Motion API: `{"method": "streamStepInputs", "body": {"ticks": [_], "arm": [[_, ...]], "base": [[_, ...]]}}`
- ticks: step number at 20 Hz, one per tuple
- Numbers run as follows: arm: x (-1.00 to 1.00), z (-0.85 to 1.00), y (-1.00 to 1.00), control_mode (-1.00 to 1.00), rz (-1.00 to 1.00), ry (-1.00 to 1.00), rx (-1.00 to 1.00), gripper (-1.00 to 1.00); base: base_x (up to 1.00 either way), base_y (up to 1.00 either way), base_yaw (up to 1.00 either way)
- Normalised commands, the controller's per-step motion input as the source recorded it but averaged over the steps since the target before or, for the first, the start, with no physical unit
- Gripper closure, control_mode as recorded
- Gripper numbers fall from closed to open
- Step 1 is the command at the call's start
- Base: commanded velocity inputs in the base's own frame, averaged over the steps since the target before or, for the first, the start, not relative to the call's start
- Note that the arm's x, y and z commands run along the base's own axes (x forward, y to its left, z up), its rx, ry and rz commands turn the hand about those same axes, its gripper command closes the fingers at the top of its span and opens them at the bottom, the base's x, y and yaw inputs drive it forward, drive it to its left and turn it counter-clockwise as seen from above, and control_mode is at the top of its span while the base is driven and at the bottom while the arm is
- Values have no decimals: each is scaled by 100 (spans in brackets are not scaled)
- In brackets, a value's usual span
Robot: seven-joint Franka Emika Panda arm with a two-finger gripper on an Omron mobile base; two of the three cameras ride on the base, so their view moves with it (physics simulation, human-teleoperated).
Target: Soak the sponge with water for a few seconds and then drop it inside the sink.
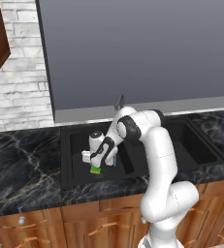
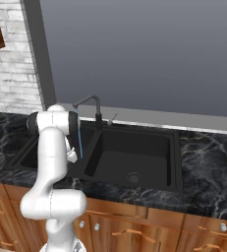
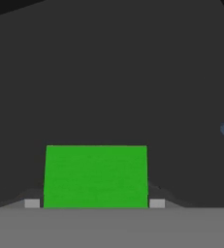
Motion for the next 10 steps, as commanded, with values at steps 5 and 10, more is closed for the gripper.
{"method": "streamStepInputs", "body": {"ticks": [5, 10], "arm": [[0, -6, 0, -100, -2, 0, 0, 100], [0, 0, 0, -100, 0, 0, 1, 100]], "base": [[0, 0, 0], [0, 0, 0]]}}
